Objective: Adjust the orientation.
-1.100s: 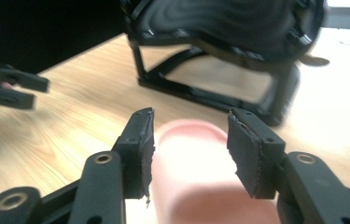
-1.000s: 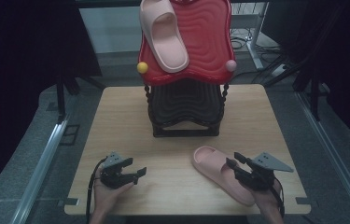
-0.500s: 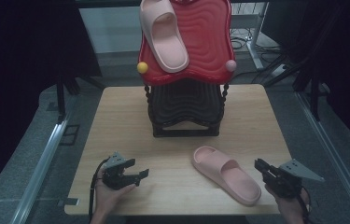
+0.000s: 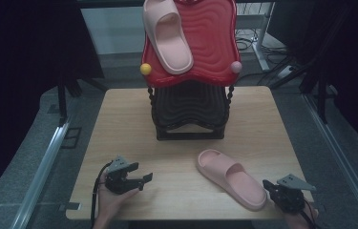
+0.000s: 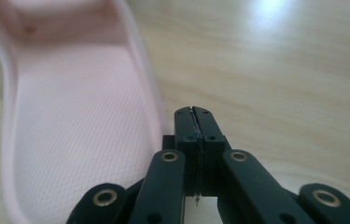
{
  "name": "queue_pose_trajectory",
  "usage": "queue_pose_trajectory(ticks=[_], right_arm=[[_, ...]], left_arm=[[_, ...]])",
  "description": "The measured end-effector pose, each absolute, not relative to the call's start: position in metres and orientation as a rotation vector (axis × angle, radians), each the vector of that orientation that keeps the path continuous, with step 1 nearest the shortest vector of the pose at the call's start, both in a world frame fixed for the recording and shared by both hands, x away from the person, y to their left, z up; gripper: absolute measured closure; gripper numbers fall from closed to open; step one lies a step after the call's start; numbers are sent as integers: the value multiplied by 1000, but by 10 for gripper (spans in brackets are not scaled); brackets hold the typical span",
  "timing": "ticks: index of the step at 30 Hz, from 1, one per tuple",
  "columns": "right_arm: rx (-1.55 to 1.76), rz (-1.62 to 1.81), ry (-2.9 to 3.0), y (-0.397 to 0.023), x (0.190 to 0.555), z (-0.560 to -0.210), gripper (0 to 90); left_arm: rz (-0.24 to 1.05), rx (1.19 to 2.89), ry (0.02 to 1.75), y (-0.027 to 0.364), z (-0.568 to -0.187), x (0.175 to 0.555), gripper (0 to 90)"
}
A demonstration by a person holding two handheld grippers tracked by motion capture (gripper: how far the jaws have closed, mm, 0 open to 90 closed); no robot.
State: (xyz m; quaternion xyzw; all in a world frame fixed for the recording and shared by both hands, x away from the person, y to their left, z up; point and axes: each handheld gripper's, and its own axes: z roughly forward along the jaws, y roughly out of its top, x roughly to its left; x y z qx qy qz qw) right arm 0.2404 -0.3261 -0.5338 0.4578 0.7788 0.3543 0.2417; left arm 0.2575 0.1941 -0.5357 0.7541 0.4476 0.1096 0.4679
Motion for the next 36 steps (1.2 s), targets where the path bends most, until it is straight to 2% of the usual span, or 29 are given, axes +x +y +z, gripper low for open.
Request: queue_pose_trajectory(ticks=[16, 23, 31, 36], right_arm=[[1129, 1069, 2297, -288, 218, -530, 899], [982, 1094, 2408, -244, 210, -529, 898], [868, 1081, 2474, -206, 218, -528, 898], [904, 1128, 2464, -210, 220, -530, 897]], left_arm=[[287, 1790, 1104, 200, -531, 256, 238], [284, 1799, 1092, 199, -531, 255, 237], [281, 1804, 1097, 198, -532, 255, 237], [287, 1798, 1103, 199, -532, 255, 238]])
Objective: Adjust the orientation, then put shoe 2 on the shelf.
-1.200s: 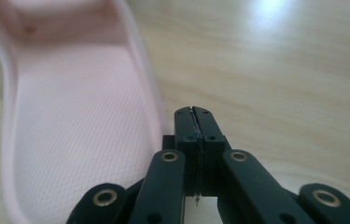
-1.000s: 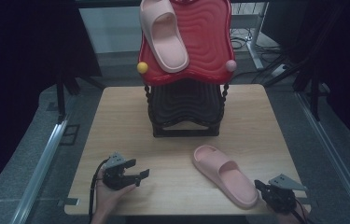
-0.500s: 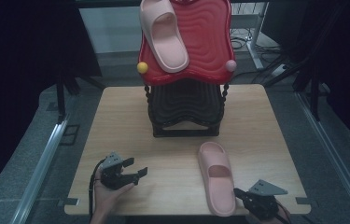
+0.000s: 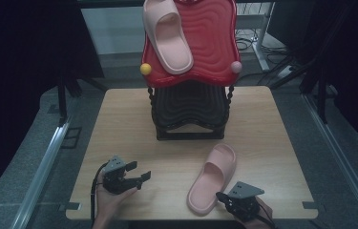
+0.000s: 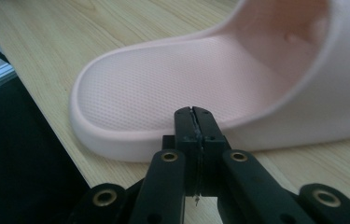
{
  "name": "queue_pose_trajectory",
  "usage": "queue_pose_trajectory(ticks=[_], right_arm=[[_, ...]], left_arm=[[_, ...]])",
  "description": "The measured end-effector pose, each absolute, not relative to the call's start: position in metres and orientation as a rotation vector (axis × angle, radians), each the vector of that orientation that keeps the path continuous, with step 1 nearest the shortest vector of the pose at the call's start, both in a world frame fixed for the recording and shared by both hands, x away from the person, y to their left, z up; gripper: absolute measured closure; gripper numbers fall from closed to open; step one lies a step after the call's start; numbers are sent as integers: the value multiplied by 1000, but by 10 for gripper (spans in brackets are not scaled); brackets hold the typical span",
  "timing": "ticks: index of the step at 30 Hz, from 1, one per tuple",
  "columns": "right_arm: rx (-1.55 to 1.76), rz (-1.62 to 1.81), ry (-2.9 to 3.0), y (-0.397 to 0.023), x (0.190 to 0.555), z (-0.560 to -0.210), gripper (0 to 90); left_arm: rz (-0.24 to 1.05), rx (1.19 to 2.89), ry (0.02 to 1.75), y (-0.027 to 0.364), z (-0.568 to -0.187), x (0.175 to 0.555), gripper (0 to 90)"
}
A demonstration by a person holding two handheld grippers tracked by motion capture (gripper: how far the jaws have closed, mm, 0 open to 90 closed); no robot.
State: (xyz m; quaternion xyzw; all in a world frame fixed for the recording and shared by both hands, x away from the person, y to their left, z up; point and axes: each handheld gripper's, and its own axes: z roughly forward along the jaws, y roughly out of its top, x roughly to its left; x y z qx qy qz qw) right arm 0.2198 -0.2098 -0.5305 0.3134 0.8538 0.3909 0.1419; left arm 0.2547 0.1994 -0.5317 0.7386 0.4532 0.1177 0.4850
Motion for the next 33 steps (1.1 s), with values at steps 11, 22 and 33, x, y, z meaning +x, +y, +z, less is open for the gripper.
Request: queue_pose_trajectory(ticks=[11, 22, 33], right_arm=[[1091, 1188, 2305, -269, 229, -526, 825], [1309, 1155, 2159, -313, 254, -534, 382], [1337, 1162, 2144, -314, 253, -530, 367]], left_arm=[[269, 1800, 1086, 192, -531, 253, 268], [238, 1846, 1039, 150, -529, 254, 306], [214, 1876, 978, 101, -520, 264, 430]])
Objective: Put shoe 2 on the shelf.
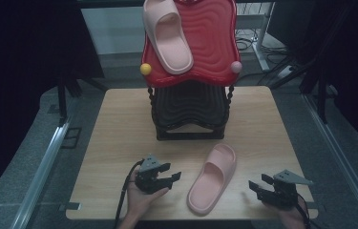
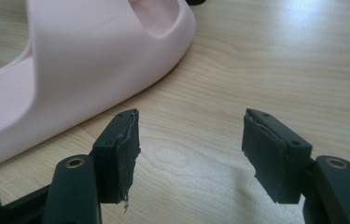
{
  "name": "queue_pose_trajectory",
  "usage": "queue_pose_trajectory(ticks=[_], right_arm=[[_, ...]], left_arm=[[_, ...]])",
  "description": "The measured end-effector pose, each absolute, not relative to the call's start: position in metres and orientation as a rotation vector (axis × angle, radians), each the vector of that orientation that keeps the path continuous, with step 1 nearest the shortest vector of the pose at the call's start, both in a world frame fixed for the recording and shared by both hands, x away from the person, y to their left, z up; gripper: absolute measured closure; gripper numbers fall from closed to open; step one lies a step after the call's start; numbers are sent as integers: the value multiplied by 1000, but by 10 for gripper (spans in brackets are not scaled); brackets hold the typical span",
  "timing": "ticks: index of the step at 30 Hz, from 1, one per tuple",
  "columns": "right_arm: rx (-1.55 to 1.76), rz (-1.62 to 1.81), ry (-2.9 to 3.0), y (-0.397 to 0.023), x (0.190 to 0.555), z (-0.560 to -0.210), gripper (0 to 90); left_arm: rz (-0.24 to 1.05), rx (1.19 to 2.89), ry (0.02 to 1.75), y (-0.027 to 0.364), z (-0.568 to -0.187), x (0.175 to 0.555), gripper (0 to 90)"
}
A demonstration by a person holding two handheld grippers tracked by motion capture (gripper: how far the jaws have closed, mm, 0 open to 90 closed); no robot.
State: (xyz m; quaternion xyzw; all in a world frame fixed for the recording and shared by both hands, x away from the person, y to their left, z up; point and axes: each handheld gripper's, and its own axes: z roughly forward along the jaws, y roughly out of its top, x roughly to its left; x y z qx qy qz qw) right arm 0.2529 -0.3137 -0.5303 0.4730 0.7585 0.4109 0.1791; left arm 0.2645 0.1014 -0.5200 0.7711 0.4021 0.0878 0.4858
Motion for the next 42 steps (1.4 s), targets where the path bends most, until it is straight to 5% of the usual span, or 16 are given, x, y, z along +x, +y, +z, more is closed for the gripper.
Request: queue_pose_trajectory(ticks=[23, 34, 42], right_arm=[[1343, 1150, 2123, -313, 252, -527, 366], [1372, 1156, 2087, -318, 251, -526, 367], [1372, 1151, 2082, -316, 250, -525, 367]], left_arm=[[176, 1908, 957, 19, -528, 287, 669], [214, 1904, 1018, 4, -534, 295, 815], [208, 1851, 1050, 5, -538, 293, 833]])
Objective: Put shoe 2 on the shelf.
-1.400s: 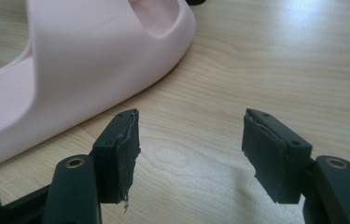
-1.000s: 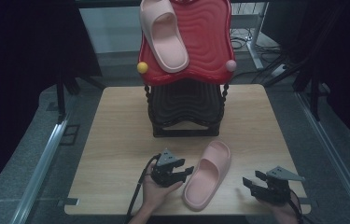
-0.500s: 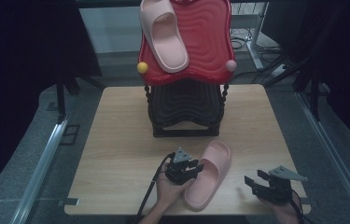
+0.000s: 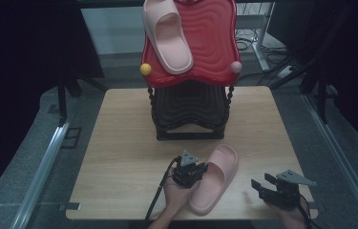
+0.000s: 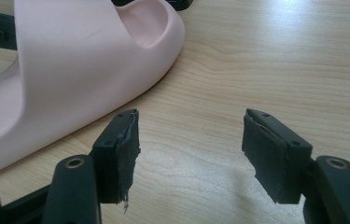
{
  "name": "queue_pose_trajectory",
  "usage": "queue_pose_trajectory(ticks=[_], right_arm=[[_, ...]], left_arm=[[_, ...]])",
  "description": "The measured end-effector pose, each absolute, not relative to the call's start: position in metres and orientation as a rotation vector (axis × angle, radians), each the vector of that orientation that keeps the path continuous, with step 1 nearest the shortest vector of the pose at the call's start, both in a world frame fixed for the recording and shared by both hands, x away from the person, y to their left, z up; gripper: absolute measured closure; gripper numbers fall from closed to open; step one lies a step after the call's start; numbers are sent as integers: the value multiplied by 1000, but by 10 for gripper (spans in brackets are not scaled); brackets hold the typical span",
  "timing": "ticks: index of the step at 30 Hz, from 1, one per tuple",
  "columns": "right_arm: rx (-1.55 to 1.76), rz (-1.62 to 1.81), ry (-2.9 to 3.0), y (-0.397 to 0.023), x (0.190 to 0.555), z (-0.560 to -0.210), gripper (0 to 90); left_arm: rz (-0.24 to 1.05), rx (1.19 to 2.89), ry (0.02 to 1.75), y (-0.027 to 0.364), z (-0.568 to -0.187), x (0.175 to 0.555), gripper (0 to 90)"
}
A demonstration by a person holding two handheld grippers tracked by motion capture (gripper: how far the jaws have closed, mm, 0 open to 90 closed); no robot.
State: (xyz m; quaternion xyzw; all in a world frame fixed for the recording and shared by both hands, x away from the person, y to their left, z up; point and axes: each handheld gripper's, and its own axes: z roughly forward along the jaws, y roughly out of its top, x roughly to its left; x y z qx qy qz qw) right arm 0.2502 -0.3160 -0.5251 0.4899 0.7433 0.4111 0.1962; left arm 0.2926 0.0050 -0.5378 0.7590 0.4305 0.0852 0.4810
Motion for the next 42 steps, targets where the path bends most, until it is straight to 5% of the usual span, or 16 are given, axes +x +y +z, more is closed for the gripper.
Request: queue_pose_trajectory(ticks=[16, 42], right_arm=[[1404, 1156, 2035, -323, 250, -524, 367], [1425, 1122, 2051, -313, 265, -533, 349]], left_arm=[[249, 1801, 1024, 12, -529, 286, 855], [391, 1539, 1058, 86, -497, 251, 854]])
